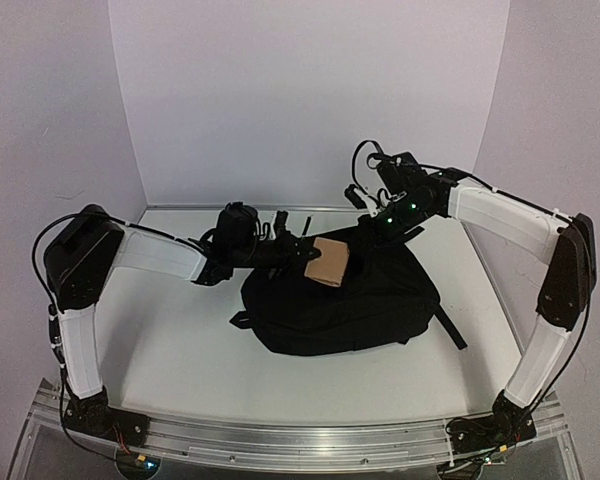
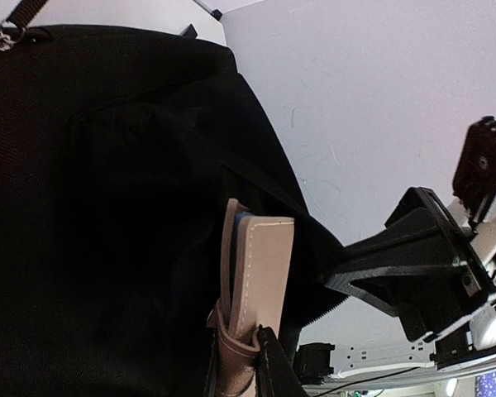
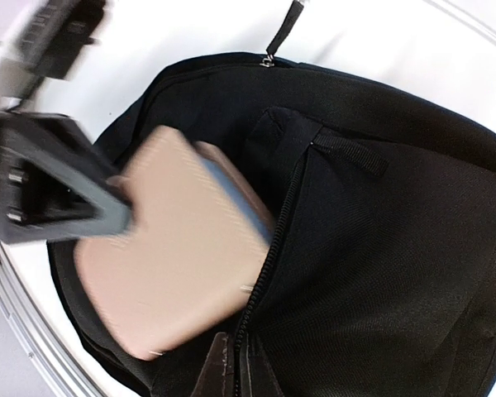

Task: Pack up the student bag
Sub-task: Place the personal item in the student bag.

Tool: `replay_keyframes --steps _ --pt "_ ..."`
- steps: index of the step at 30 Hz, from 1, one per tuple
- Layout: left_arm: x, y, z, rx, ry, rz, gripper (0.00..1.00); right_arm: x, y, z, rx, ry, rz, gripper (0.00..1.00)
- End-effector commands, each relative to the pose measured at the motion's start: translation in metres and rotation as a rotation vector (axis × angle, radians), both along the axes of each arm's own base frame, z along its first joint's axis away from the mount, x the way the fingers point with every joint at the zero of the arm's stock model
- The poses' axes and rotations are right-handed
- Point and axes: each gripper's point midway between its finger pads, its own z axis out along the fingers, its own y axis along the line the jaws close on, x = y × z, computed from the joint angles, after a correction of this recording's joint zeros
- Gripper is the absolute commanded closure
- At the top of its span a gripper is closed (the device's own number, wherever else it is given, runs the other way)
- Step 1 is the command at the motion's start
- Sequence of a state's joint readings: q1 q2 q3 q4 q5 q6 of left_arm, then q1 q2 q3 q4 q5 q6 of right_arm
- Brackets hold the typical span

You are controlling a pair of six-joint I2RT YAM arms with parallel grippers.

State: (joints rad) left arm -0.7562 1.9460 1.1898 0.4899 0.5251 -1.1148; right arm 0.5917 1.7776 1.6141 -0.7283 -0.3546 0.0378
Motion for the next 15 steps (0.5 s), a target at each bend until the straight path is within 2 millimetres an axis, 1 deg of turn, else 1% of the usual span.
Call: replay_keyframes --steps 1,4,9,11,15 --pt "0.007 -0.030 0.030 -0.134 -0.035 -0.033 1.00 0.013 0.020 0.049 0.132 -0.099 0.025 1.00" --pt "0.009 -0.041 0.030 -0.161 -0.031 -0.039 1.00 0.010 0.022 0.047 0.142 -0.083 0.034 1.00" --pt "0.011 -0.060 0.039 -0.249 -0.039 -0.039 1.00 0.005 0.024 0.037 0.148 -0.046 0.043 1.00" --pt "0.013 -0.068 0.047 -0.305 -0.048 -0.035 1.00 0.004 0.026 0.037 0.156 -0.038 0.048 1.00" --pt "0.015 -0.086 0.043 -0.351 -0.036 -0.042 1.00 0.003 0.028 0.044 0.174 -0.040 0.054 1.00"
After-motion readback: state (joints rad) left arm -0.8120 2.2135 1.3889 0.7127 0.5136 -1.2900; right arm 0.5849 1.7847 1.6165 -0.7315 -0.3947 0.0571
